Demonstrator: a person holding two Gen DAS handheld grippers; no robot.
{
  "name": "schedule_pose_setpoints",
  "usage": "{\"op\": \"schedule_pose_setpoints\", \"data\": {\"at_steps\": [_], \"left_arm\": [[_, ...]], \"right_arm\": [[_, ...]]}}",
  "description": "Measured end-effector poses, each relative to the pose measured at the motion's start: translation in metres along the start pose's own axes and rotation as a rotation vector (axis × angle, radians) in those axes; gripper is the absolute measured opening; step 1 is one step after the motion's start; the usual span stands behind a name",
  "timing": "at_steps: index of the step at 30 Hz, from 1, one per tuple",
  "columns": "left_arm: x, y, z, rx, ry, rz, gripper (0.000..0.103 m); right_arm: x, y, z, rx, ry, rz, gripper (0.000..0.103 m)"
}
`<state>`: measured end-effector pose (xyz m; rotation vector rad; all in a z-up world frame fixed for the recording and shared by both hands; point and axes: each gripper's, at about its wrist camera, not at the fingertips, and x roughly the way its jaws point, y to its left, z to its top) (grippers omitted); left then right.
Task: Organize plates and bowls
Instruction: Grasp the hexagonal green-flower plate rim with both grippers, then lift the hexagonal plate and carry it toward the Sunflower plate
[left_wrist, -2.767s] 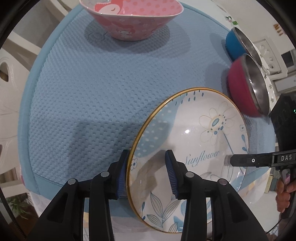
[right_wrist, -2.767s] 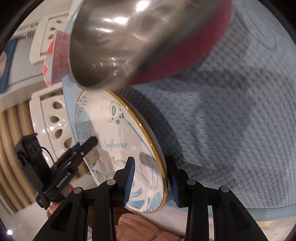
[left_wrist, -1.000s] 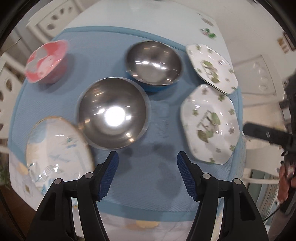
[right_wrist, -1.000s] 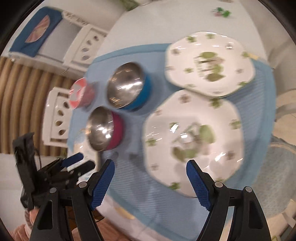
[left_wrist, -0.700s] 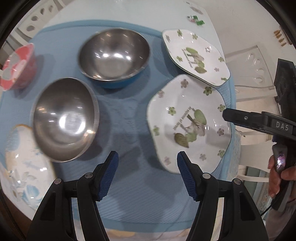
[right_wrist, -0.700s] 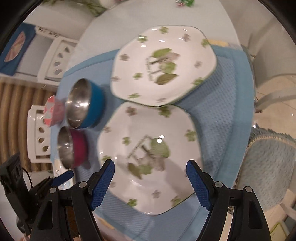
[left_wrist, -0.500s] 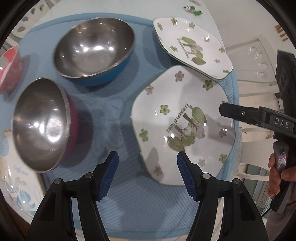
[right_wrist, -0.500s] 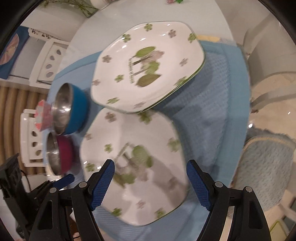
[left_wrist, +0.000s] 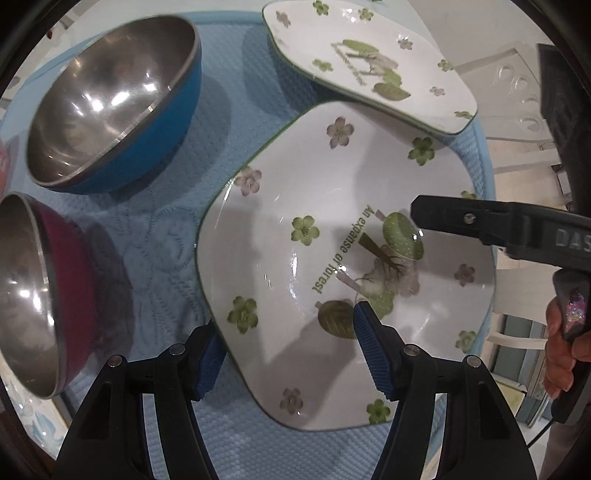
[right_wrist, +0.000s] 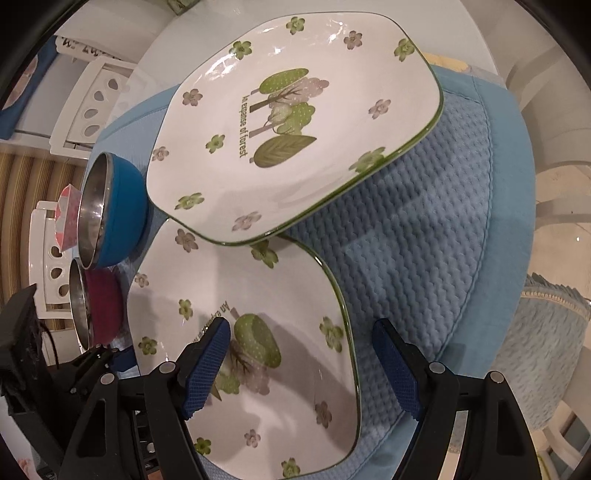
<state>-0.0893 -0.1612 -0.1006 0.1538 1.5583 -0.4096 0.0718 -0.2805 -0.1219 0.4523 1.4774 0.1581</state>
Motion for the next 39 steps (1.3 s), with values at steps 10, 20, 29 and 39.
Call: {"op": "schedule_pose_setpoints", "data": {"at_steps": [10,20,29,39], "left_arm": [[0.007,-0.01,0.002,0.012,-0.043,0.002,0.077],[-0.001,-0.007,-0.001,0.018,-0.09,-0.023,0.055],[-0.008,-0.003,-0.018,0.073,-0.074,-0.018,0.052],[-0.014,0.008,-0.056,0.11,-0.033,0.006,0.052]], "right_arm": [[0.004,0.005,-0.005,-0.055,-0.031,0.008,0.092],[0.019,0.046,-0.017,-0.234,0.017,-0.21,0.082],[0.009,0.025,-0.029,-0.136,0.013,-0.023,0.069],[0.02,0.036,-0.082,-0.098,0.014,0.051,0.069]]}}
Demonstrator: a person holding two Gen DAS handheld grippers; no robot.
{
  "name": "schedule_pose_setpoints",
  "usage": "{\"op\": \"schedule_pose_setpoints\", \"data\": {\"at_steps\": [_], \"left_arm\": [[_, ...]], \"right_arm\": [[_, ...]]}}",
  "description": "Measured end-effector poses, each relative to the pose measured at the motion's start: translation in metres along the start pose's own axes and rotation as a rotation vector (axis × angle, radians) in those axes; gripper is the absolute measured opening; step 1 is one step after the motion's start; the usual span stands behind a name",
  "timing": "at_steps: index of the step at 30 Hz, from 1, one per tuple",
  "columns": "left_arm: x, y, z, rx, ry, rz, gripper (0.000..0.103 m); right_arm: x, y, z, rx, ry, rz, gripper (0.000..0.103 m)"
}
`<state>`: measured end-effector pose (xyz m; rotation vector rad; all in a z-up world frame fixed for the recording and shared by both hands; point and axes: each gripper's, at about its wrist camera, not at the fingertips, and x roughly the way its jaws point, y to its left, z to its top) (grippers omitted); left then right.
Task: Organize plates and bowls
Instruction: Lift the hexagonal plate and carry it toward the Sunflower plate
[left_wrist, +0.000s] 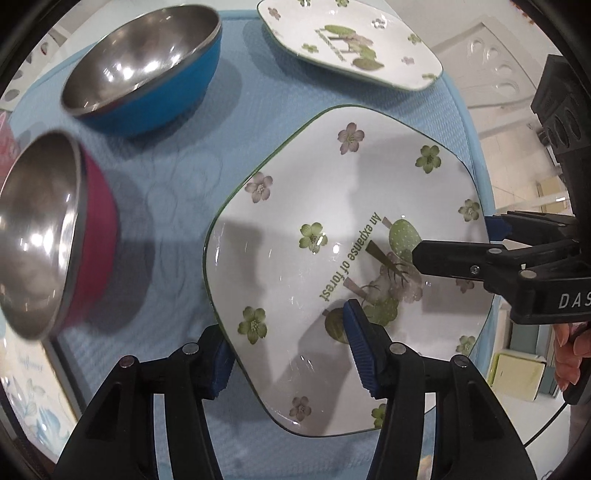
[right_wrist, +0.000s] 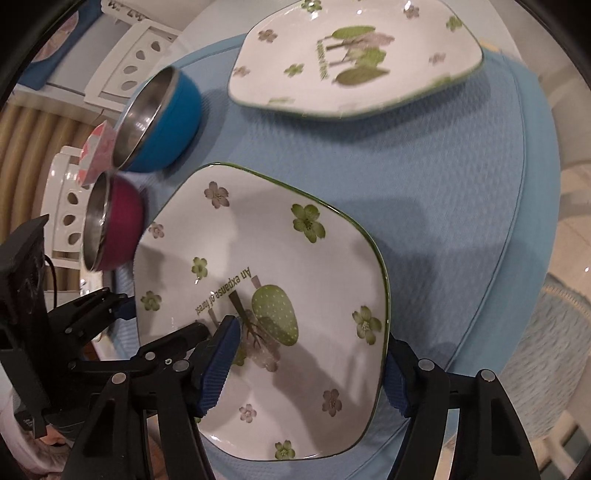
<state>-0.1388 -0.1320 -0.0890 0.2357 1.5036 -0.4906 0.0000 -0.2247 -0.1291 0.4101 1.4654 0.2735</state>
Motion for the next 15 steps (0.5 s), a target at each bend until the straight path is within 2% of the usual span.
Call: {"op": "schedule_pose_setpoints", "data": {"at_steps": [5,15], "left_arm": [[-0.004,0.007,-0.022,-0.011,0.01,0.003,0.052],[-0.015,0.035,-0.065,-0.009,0.015,0.0,0.051]], "right_arm": [[0.01,0.019,-0.024,0.011,0.005,0.015,0.069],[0.023,0.038,-0.071,0.088,0.019,0.147,0.069]]}}
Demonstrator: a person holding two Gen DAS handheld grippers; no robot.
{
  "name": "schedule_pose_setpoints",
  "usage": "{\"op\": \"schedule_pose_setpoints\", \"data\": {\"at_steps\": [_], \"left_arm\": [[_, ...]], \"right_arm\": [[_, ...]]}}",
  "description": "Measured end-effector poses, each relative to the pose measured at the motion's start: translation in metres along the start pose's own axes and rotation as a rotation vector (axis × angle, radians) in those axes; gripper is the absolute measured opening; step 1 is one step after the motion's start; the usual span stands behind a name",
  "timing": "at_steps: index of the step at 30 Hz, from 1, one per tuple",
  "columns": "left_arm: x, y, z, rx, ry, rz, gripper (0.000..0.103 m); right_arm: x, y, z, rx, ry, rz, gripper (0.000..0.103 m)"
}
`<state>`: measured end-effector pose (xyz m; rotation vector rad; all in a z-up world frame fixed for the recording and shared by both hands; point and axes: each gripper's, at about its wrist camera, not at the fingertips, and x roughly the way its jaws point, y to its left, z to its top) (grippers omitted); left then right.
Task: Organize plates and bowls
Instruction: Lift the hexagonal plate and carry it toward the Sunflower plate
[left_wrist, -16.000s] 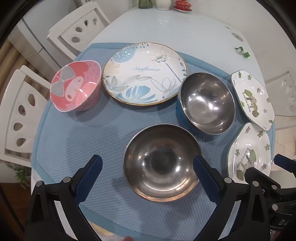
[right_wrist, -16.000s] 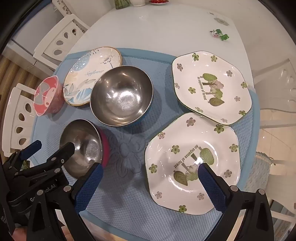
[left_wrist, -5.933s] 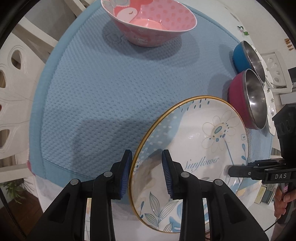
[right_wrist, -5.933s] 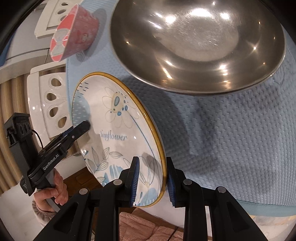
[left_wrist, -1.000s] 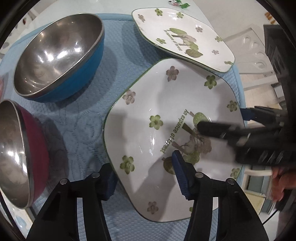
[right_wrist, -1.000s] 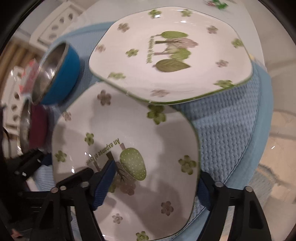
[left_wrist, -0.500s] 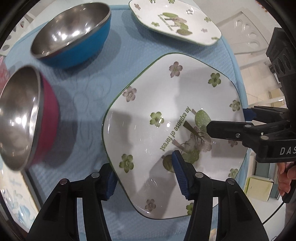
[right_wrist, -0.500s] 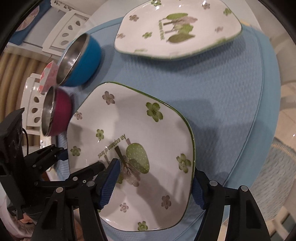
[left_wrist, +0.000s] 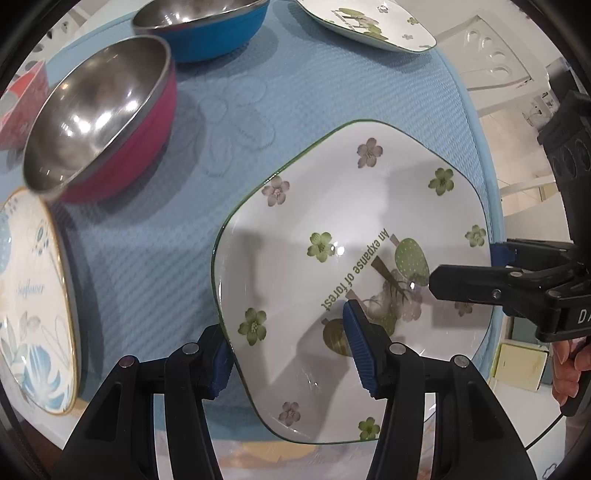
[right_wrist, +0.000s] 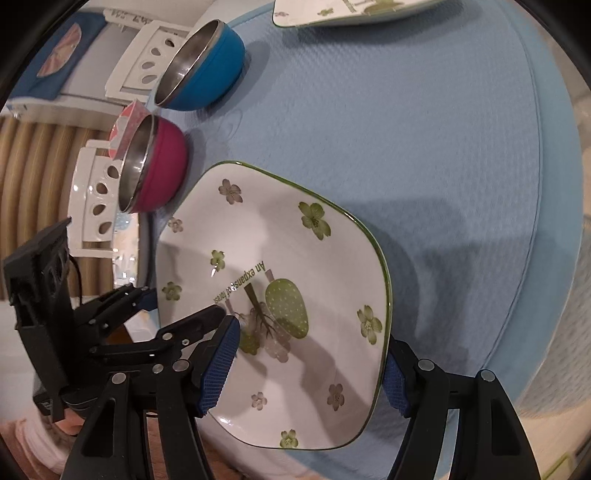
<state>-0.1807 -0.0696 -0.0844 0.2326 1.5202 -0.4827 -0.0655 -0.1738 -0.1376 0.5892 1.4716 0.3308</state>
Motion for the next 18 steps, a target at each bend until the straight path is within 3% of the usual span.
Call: {"op": "schedule_pose_setpoints", "data": {"at_steps": [10,18], "left_arm": [[0.001,-0.001,0.008,0.064,-0.03,-0.059,0.05],[-0.018,0.023,0.003,0.105,-0.061,-0.097,0.05]], "right_arm": [[0.003,0.002,-0.038,0.082,-0.035,0.034,0.069],[-0.002,0.016,-0.055,0.122,-0.07,0.031,0.069]]}}
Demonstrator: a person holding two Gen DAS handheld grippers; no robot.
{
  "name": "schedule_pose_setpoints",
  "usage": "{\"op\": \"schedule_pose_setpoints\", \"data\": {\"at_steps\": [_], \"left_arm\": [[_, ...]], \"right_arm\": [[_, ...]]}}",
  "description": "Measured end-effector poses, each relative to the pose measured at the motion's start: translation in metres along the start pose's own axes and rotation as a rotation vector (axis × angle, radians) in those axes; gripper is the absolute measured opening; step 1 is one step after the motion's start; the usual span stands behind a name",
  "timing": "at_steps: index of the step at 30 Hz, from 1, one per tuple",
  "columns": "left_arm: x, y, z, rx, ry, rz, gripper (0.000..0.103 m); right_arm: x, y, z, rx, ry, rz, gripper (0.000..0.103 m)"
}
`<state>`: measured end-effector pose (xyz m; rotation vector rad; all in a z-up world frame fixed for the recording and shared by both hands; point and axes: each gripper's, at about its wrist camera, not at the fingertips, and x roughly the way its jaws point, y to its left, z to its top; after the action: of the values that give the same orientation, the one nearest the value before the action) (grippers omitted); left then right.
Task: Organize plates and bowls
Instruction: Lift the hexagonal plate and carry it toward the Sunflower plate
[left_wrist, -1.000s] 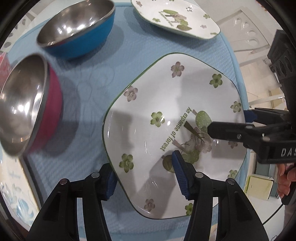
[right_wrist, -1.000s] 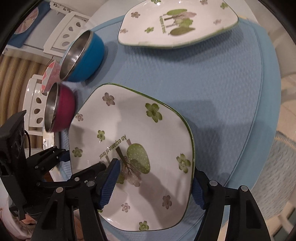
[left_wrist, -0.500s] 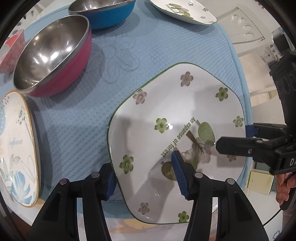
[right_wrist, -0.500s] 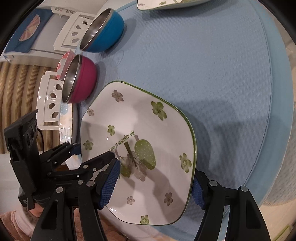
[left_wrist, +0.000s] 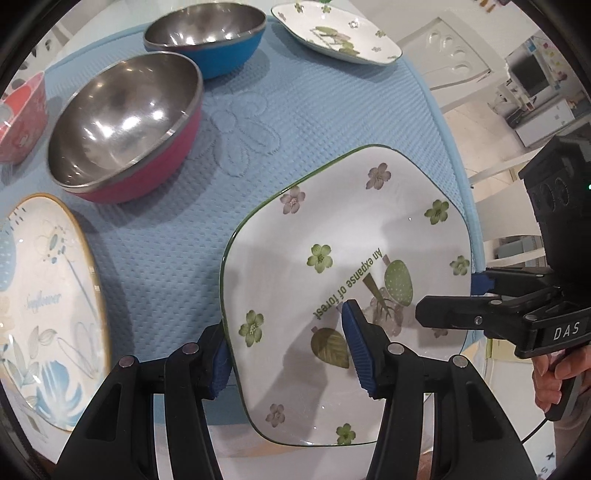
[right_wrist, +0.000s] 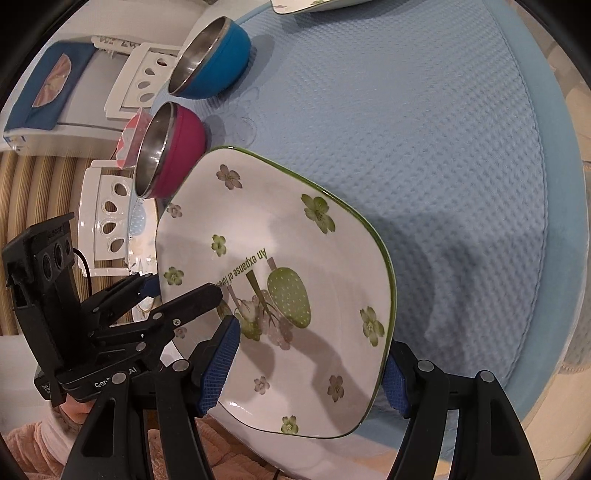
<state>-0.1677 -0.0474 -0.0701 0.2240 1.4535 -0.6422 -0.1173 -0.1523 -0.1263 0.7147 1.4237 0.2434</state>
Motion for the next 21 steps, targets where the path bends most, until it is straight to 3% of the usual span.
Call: {"op": "schedule_pose_setpoints", "data": {"at_steps": [12,21], "left_arm": [[-0.033,0.025,-0.003,-0.015,-0.054,-0.024,0.05],[-0.076,0.075,-0.012,-0.085,-0.113,-0.022,0.05]], "right_arm": [[-0.01,0.041,-0.012,0.0,-0.053,0.024,0.069],[0.003,0.083,-0.003,-0.041,-0.036,0.043,0.069]]}}
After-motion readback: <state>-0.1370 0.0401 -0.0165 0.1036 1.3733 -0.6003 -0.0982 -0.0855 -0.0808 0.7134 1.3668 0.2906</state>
